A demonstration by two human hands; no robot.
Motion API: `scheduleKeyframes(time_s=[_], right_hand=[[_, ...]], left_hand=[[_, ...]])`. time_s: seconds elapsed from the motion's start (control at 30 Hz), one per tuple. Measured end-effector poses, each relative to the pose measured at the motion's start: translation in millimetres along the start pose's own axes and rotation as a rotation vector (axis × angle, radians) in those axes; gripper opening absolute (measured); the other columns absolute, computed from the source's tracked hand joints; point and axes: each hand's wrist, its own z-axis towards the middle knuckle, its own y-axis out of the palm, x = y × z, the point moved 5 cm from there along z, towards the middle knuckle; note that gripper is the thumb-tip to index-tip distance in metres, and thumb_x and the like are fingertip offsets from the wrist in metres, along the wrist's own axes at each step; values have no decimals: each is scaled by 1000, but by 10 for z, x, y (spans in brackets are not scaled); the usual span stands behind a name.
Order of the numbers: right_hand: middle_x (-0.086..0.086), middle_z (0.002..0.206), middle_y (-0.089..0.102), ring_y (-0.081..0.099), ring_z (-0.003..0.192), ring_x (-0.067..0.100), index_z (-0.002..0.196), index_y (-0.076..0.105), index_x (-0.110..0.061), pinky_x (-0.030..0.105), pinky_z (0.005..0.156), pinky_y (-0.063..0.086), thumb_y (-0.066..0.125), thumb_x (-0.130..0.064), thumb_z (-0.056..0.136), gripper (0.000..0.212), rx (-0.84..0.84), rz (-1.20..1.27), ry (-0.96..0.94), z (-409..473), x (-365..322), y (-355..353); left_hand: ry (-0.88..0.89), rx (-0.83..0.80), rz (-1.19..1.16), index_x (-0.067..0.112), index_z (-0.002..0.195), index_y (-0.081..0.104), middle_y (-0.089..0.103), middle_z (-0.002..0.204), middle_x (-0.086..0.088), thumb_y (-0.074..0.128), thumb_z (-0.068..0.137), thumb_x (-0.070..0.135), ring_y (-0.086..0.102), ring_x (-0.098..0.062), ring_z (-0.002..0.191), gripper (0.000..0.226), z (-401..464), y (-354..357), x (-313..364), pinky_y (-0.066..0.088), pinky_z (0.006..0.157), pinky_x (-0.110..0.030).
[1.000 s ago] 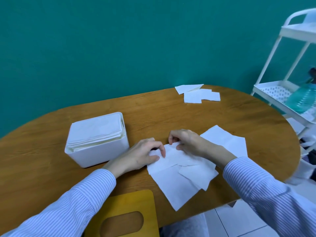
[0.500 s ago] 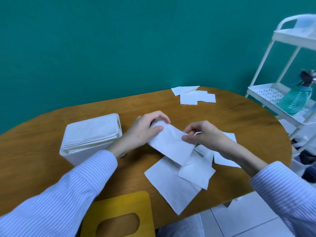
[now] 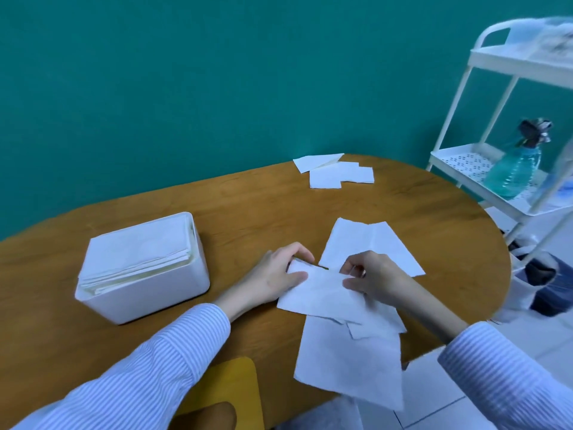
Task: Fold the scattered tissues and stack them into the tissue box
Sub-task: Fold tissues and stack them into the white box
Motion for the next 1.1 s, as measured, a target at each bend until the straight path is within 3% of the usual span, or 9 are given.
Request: scheduleKeyframes(time_s=[0.1, 0.2, 0.27, 0.37, 0.5, 0.7, 0.83, 1.0, 1.1], right_hand=[[-2, 79, 68, 61, 71, 9, 82, 69, -25, 26, 67, 53, 72, -15, 86, 11, -25, 91, -9, -16, 27, -97], [1, 71, 66, 62, 64, 9, 87, 70, -19, 21, 59, 52, 75, -13, 85, 8, -51, 273, 17, -38, -28, -180], [2, 71, 66, 64, 67, 12, 91, 69, -19, 23, 61, 55, 75, -14, 85, 10, -75, 305, 43, -37, -67, -167], [2, 74, 67, 66, 71, 15, 94, 67, -24, 33, 67, 59, 76, -19, 84, 14, -54, 240, 72, -26, -46, -98], [-2, 77, 66, 61, 69, 10, 96, 65, -26, 21, 57, 45, 74, -23, 85, 14, 9, 146, 69, -13, 12, -9], [-4, 86, 59, 52, 71, 7, 103, 63, -24, 18, 56, 35, 68, -22, 88, 16, 51, -35, 24, 7, -2, 91], [-4, 96, 51, 52, 81, 10, 102, 62, -25, 16, 60, 36, 69, -23, 87, 16, 74, -156, -60, 13, -9, 105], [-8, 93, 46, 47, 85, 10, 93, 62, -25, 19, 67, 36, 69, -20, 87, 10, 51, -194, -152, 16, -57, 98], [-11, 88, 45, 45, 83, 12, 82, 53, -28, 19, 63, 33, 66, -18, 85, 17, 9, -237, -224, 23, -94, 107]], left_hand=[[-5, 48, -29, 40, 110, 58, 63, 86, 6, 65, 91, 28, 52, -3, 72, 24, -73, -46, 9, 34, 60, -23], [5, 110, -20, 38, 114, 59, 59, 88, 6, 69, 90, 27, 47, -1, 64, 28, -16, -187, 61, 33, 59, -23], [7, 145, -20, 36, 115, 59, 58, 89, 6, 71, 90, 24, 47, 0, 59, 31, 49, -268, 84, 36, 59, -20], [4, 148, -23, 34, 116, 59, 60, 89, 2, 72, 89, 20, 51, -4, 64, 33, 121, -288, 69, 43, 63, -23], [-6, 117, 37, 31, 119, 58, 61, 90, 0, 69, 91, 18, 54, -8, 70, 33, 143, -184, 3, 50, 72, -33], [-8, 53, 165, 38, 116, 59, 53, 91, 13, 67, 90, 27, 51, -5, 79, 29, 105, -90, -88, 51, 77, -37], [53, -57, 326, 43, 117, 58, 44, 99, 19, 63, 95, 36, 41, -5, 98, 24, 37, -101, -23, 42, 82, -34], [105, -121, 400, 40, 110, 58, 45, 109, 15, 65, 92, 37, 38, -6, 104, 20, -52, -103, 31, 45, 88, -39], [175, -161, 309, 40, 112, 54, 48, 111, 21, 66, 91, 29, 42, -4, 108, 26, -110, -66, 57, 42, 92, -33]])
